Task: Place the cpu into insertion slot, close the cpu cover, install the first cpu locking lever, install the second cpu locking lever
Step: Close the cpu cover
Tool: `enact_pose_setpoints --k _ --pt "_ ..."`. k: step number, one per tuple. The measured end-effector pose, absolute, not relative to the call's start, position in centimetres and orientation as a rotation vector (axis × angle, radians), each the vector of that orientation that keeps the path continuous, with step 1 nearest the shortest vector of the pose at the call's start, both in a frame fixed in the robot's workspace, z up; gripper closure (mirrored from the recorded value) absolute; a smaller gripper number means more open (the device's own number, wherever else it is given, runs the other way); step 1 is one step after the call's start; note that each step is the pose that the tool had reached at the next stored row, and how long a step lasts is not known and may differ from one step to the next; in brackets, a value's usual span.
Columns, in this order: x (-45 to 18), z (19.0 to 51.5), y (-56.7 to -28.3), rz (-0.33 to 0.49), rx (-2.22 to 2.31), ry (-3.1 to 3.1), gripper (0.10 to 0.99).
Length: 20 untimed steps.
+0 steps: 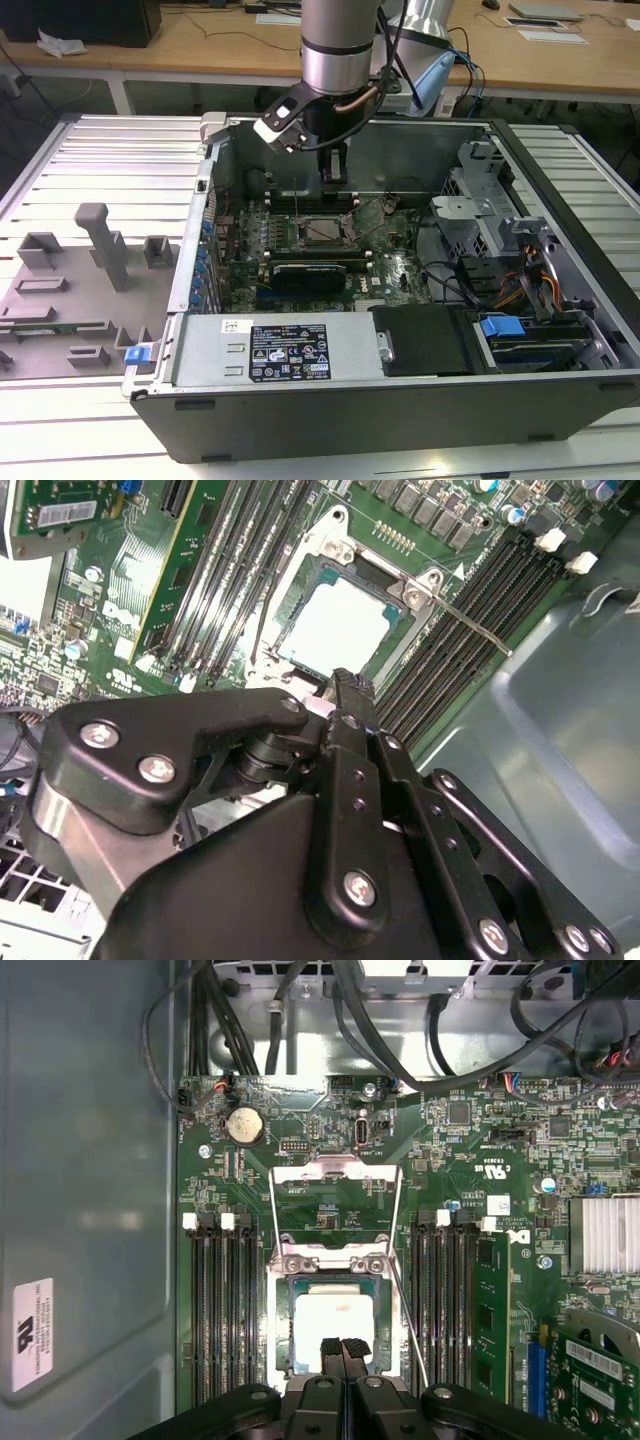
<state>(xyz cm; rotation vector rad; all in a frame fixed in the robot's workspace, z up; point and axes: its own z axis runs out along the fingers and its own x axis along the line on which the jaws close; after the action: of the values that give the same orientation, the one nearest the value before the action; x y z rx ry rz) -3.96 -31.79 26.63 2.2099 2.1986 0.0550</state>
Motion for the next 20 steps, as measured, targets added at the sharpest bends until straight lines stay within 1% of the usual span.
enact_pose_setpoints --k 20 --pt "-1.9 26.6 -31.8 0.055 2.21 2.199 0.98"
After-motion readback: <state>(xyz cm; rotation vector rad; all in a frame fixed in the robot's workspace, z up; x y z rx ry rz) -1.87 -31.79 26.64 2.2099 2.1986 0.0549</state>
